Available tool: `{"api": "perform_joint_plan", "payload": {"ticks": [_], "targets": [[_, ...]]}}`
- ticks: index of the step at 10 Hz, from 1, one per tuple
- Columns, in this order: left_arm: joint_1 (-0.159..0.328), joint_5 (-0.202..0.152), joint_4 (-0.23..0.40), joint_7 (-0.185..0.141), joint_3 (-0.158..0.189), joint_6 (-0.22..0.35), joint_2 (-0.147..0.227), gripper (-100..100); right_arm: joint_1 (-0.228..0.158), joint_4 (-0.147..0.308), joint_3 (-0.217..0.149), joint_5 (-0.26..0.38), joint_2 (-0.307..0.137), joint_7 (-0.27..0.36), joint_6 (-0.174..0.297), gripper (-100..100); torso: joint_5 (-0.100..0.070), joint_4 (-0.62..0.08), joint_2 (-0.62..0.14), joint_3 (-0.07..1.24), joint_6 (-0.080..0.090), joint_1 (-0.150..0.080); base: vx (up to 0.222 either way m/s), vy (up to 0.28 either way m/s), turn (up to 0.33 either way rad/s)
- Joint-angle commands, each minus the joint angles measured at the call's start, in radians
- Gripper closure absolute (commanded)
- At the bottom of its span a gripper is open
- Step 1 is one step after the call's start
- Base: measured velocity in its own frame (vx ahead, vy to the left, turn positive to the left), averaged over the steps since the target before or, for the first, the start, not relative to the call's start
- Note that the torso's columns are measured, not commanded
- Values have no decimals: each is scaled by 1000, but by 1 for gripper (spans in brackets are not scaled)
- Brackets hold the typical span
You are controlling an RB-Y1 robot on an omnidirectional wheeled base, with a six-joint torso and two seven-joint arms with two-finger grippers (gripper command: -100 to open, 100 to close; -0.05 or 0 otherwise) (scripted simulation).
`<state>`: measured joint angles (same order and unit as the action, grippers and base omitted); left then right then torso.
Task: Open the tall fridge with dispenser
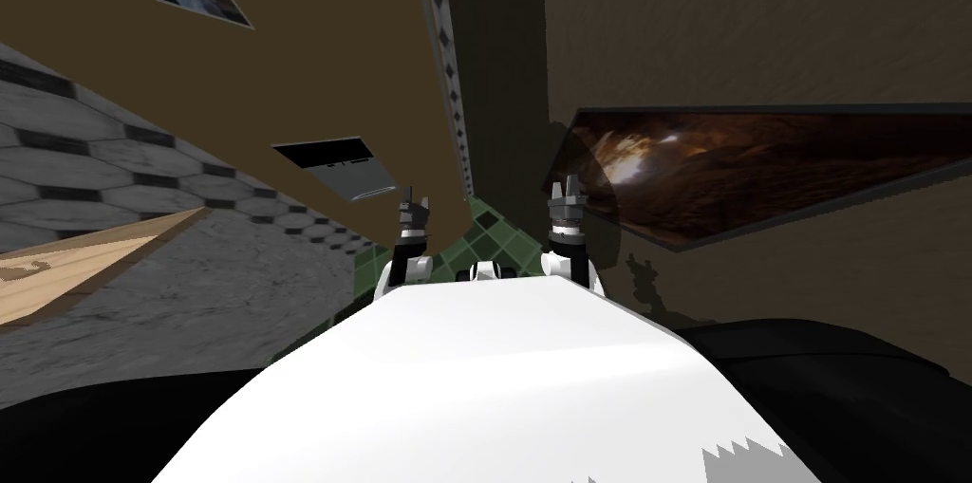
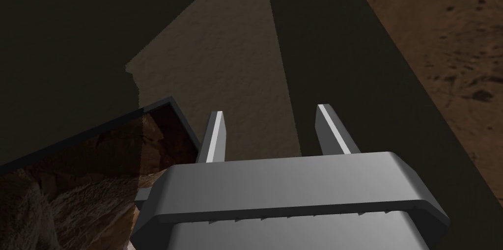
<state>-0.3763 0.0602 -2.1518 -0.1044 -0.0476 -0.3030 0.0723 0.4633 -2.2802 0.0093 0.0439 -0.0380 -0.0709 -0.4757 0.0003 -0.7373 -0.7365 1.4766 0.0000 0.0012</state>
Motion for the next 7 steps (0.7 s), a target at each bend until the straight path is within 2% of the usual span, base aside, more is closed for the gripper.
{"api": "perform_joint_plan", "payload": {"ticks": [1,2,3,4,5,6,7], "targets": [[93,14,71,-22,-31,65,43,-100,0,0,0,0,0,0,0,0,0,0,0,0,0,-1,57,81,-64],[129,19,103,-33,-44,95,57,-100,0,0,0,0,0,0,0,0,0,0,0,0,0,0,63,89,-64],[148,19,103,-33,-44,95,57,-100,0,0,0,0,0,0,0,0,0,0,-1,0,0,0,40,63,-19],[180,25,137,-44,-57,129,68,-100,0,0,0,0,0,0,0,0,-1,-1,-2,-1,0,-2,28,61,-34],[201,25,137,-44,-57,129,68,-100,0,0,0,0,0,0,0,0,-1,-1,-3,-1,0,-2,24,42,-33],[239,31,174,-55,-72,164,77,-100,0,0,0,0,0,0,0,0,-1,-1,-3,-1,0,-3,34,53,-63],[256,31,174,-55,-72,164,77,-100,0,0,0,0,0,0,0,0,0,-1,-1,-1,0,-1,27,46,-33]]}}
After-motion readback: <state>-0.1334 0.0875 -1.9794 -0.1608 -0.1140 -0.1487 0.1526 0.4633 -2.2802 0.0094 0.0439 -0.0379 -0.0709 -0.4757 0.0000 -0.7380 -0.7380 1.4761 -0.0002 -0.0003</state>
